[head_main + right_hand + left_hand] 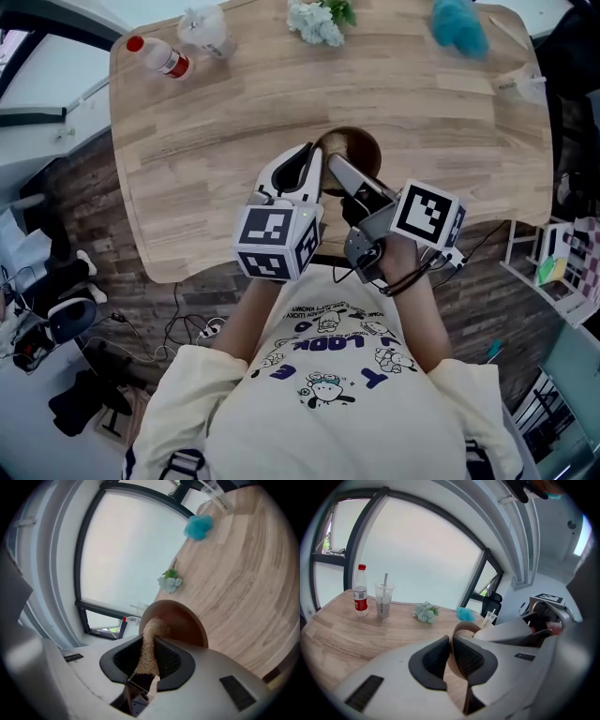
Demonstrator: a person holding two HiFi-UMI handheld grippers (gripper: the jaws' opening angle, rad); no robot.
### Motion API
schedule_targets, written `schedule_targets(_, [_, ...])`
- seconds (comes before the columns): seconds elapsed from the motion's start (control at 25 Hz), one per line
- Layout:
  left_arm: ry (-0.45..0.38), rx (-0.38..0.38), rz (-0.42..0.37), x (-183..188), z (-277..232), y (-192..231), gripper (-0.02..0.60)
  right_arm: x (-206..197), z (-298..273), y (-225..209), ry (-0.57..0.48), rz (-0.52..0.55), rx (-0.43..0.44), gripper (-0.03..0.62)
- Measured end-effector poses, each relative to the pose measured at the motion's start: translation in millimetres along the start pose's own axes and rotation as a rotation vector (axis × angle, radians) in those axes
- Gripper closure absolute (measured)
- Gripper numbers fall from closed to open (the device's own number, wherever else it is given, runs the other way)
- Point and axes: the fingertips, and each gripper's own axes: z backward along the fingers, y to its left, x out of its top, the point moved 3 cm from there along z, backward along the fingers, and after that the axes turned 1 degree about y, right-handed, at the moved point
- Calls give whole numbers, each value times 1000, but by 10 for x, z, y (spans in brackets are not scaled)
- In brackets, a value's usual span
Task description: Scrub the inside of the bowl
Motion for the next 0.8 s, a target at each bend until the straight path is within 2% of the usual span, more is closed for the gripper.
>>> schedule_targets(0.24, [10,19,20,10,27,65,525,-85,-21,2,64,316,-113,522])
schedule_targets(0.44, [24,32,22,32,50,132,525,-87,2,-104,113,735,-290,522])
schedule_targets(0.56, [43,34,29,-11,61,144,525,-4,37,-130,97,925,-388,522])
schedule_targets(0.64, [55,32,36,-52,58,141,523,45,53,-133,92,1026,-438,522])
schedule_targets(0.8, [96,29,27,-140,28,149,523,12,50,-83,90,1162,-467,522])
